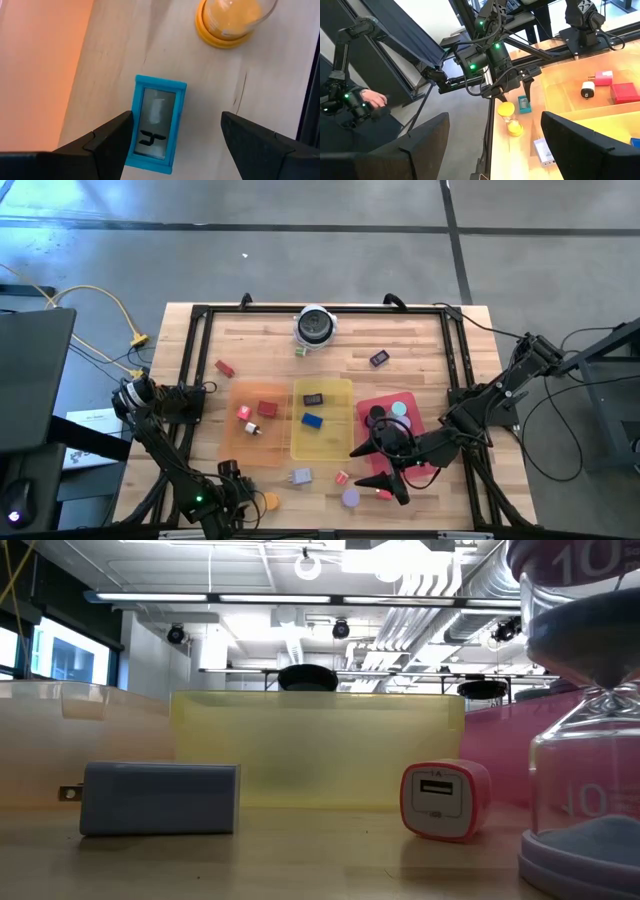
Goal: Pick & Place Office items
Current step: Put the light blue digital timer into the yellow bin
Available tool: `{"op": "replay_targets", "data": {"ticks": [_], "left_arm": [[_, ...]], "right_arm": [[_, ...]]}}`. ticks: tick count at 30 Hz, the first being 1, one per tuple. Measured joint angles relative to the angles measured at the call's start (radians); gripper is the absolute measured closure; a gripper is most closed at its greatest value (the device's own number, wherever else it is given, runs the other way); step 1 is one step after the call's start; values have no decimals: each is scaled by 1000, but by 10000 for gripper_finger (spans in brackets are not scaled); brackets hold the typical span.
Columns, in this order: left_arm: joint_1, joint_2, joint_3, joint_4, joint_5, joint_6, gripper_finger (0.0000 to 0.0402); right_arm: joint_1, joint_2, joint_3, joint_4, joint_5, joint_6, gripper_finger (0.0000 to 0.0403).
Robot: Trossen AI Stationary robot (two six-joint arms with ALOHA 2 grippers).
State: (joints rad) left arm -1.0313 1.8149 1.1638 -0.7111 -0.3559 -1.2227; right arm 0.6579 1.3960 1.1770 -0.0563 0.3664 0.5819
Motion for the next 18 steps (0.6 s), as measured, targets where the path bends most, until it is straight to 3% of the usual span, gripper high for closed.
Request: {"op": "replay_targets", "data": {"ticks": [18], "left_arm": [[14, 39, -2, -13, 33, 18, 113]], "right_arm": [[0, 0, 0, 1, -3, 0, 98]]}}
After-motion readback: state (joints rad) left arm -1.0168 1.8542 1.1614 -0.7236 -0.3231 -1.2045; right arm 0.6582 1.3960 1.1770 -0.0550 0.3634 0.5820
